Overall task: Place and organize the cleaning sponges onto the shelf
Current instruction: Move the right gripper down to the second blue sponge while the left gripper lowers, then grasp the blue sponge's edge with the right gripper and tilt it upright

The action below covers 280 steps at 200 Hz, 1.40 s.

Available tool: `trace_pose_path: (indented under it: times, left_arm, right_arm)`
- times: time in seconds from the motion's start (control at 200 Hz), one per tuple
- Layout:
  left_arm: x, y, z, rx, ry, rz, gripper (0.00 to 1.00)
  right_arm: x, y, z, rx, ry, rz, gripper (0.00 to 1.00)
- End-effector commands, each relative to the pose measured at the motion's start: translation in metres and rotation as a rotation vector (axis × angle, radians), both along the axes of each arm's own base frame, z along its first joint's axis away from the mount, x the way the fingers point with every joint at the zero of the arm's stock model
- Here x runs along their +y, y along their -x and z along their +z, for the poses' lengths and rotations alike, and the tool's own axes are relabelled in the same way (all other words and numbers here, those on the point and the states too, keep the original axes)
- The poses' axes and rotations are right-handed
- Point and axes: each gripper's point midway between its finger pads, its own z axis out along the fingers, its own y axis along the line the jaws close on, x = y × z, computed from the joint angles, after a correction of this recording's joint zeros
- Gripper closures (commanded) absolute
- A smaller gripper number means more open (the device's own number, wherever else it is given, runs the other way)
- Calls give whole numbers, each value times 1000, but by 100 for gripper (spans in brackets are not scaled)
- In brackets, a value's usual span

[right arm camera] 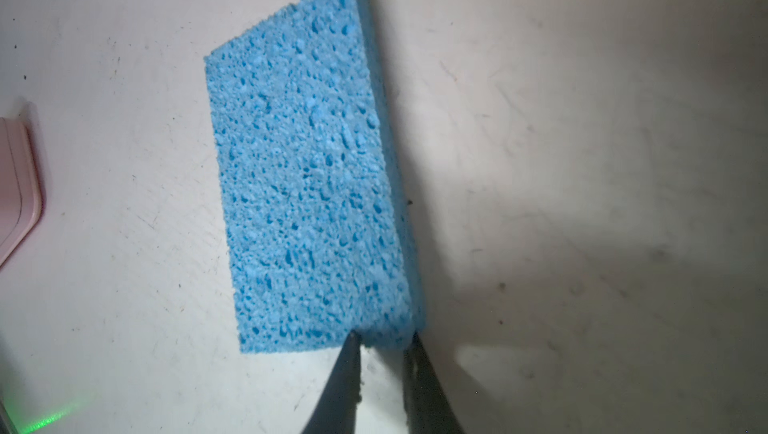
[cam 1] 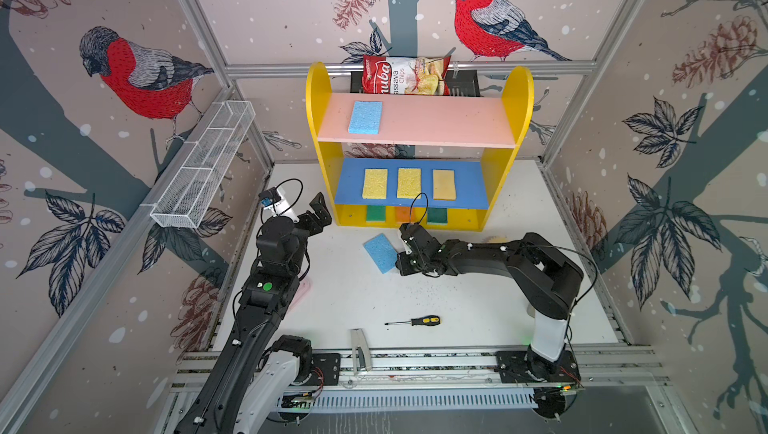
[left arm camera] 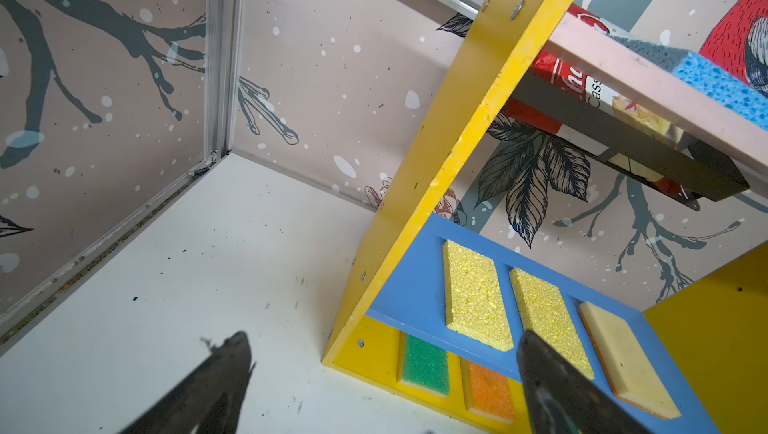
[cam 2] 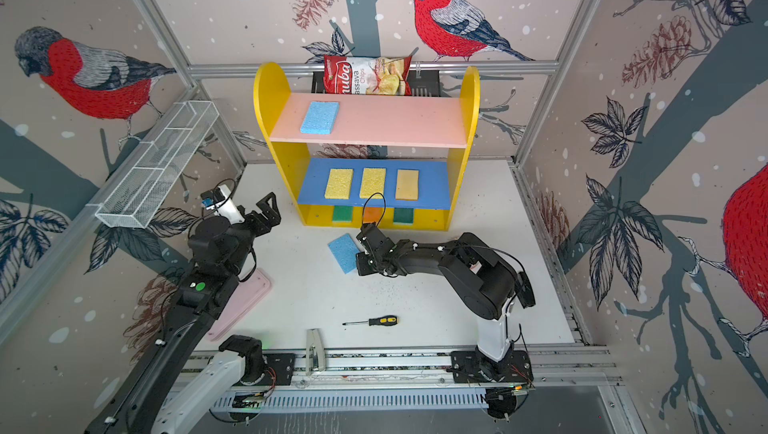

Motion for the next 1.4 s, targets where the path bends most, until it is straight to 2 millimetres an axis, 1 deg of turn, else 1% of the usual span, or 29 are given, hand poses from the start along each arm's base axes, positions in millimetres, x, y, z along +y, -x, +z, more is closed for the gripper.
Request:
trace_pose_path:
  times: [0.0, 0.115, 0.175, 0.325, 0.435, 0.515, 0.575, 0.635, 0.655, 0.725, 0.76, 0.805, 0.855, 0.99, 1.135, 1.276, 1.346, 1.396]
  left_arm:
    - [-2, -3, 6, -30, 19, -16, 2]
    - [-1, -4, 4, -21, 16, -9, 2]
    - [1, -5, 1, -12, 13, -1, 2]
    - [-2, -6, 1, -11, 23, -12, 2]
    - [0, -6, 0, -6, 17, -2, 2]
    - [-1, -7, 0, -2, 18, -6, 2]
    - [-1, -8, 0, -3, 20, -8, 2]
    - [-1, -8, -2, -4, 19, -6, 2]
    - [0, -8, -2, -4, 24, -5, 2]
    - [0, -9, -2, -3, 26, -10, 2]
    - [0, -9, -4, 3, 25, -9, 2]
    - [0, -9, -4, 5, 25, -8, 2]
    - [0, -9, -5, 6, 29, -8, 2]
    - [0, -10, -5, 7, 30, -13, 2]
    - [1, -9, -4, 1, 38, -13, 2]
    - [5, -8, -6, 10, 38, 2, 2]
    - [3, -10, -5, 4, 46, -10, 2]
    - [4, -11, -6, 6, 47, -11, 2]
  right_arm:
    - [-1, 10, -2, 2, 21, 66, 88]
    - [0, 8, 9, -29, 10, 80, 93]
    - [1, 7, 16, -51, -3, 91, 95]
    - [-3, 3, 28, -92, -12, 82, 99]
    - [-4, 0, 36, -128, -21, 81, 99]
    - [-9, -6, 38, -151, 4, 56, 96]
    - [-10, -11, 40, -164, 8, 44, 91]
    - [-9, -17, 42, -174, 5, 35, 80]
    - [-9, -19, 42, -176, 7, 29, 75]
    - [-8, -27, 40, -175, 18, 7, 50]
    - [-7, -31, 40, -174, 20, -2, 43]
    - [-4, -34, 39, -174, 14, -4, 38]
    - [1, -38, 38, -175, 8, -6, 36]
    - [10, -45, 33, -160, 3, -19, 34]
    - [17, -49, 18, -132, 18, -26, 34]
    - [25, -45, 7, -96, 6, -10, 34]
    - [32, -37, 2, -83, -8, 28, 39]
    - [37, -32, 0, -78, -12, 47, 47]
